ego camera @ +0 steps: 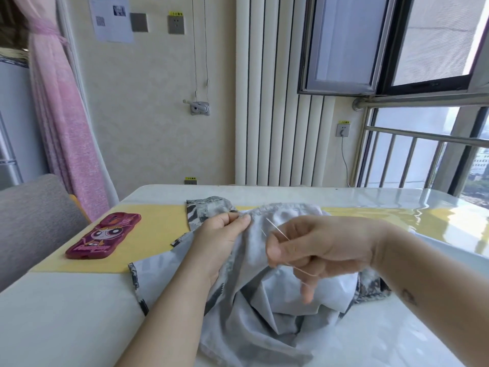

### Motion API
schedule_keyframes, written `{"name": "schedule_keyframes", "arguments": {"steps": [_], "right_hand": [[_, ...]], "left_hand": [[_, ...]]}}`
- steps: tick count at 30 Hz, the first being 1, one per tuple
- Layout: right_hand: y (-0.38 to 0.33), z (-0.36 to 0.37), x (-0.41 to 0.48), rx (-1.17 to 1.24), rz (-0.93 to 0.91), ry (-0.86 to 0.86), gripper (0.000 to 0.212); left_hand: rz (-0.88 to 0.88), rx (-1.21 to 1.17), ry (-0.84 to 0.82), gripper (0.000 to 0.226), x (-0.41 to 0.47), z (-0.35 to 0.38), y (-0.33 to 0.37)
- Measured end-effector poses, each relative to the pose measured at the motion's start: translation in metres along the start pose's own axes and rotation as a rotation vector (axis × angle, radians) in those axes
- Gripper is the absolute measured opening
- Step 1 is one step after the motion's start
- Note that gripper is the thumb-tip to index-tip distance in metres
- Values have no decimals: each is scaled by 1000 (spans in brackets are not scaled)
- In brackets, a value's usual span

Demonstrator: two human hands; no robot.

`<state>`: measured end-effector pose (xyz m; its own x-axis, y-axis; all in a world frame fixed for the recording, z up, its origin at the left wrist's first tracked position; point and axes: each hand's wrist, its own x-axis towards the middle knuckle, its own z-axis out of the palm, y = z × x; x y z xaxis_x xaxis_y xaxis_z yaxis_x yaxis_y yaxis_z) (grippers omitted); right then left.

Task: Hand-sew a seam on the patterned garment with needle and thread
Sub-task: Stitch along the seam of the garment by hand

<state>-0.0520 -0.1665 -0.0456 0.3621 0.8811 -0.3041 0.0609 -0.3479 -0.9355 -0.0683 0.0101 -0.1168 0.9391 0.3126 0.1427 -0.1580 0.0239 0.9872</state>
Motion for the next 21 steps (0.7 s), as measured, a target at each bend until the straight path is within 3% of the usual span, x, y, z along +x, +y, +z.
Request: {"name": "schedule_keyframes", "arguments": {"steps": [2,5,8,11,14,18,21], "right_hand": [[2,0,0,-270,76,269,14],[2,0,10,-408,-62,712,18],[3,5,24,-582,-161,876,25],[6,9,33,-688,-205,923,22],[8,9,34,-597,-338,925,18],[8,8,30,-196,-646,876,22],[2,9,29,204,-722,636,22]], "left_hand": [[15,-5,-3,21,1,0,0],[30,-32,-41,21,0,2,1],[68,-42,-82,15,-2,4,3],[96,-35,-114,15,-2,4,4],[84,-37,-102,15,-2,3,5],[33,-17,-64,16,-1,0,2],[19,-1,-44,16,0,0,1]]}}
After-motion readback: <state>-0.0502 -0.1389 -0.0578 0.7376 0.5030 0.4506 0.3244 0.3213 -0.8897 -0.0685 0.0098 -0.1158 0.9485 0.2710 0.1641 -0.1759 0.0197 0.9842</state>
